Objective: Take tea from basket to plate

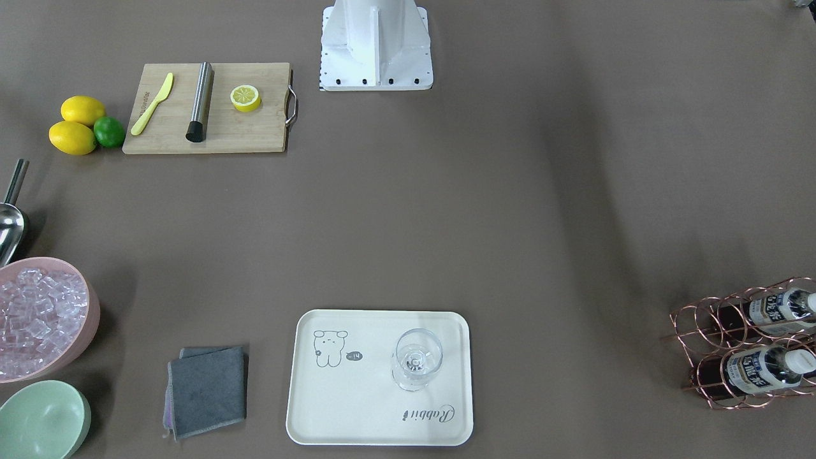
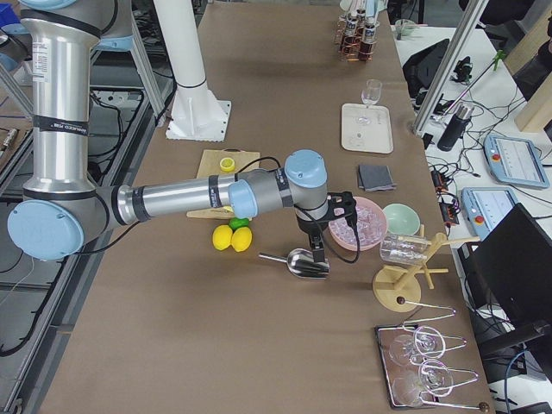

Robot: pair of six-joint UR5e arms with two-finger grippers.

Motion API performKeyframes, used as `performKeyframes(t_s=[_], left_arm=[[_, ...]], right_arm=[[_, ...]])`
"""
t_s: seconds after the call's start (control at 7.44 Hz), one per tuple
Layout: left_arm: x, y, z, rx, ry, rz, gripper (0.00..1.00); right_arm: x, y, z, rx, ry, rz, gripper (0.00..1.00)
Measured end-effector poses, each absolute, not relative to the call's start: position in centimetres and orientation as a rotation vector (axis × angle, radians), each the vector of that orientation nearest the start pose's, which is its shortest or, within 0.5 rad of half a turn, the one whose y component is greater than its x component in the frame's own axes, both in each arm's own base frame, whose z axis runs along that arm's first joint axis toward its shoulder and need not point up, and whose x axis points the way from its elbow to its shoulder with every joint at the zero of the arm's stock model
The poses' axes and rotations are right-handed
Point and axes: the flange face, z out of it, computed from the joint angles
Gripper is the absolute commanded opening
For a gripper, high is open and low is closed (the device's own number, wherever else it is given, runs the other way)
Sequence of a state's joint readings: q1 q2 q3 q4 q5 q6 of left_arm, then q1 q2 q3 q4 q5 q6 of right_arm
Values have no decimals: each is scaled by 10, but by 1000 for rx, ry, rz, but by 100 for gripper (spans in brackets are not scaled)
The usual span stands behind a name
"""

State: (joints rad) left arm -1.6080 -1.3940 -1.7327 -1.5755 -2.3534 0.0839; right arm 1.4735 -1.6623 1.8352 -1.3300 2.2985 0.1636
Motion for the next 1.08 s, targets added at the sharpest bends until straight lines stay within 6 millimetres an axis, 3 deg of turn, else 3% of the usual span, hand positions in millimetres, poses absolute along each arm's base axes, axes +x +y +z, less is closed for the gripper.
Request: performKeyframes(t_s=[0.27, 0.67, 1.08], left_arm=[[-78, -414, 658, 39, 782, 40, 97], [-78, -419, 654, 24, 788, -11, 97], [-78, -456, 618, -64, 797, -384, 97]], right_arm=[[-2, -475, 532, 362, -869, -180, 100], [-62, -498, 498, 553, -957, -398, 100], [-128, -513, 457, 738, -1025, -596, 100]])
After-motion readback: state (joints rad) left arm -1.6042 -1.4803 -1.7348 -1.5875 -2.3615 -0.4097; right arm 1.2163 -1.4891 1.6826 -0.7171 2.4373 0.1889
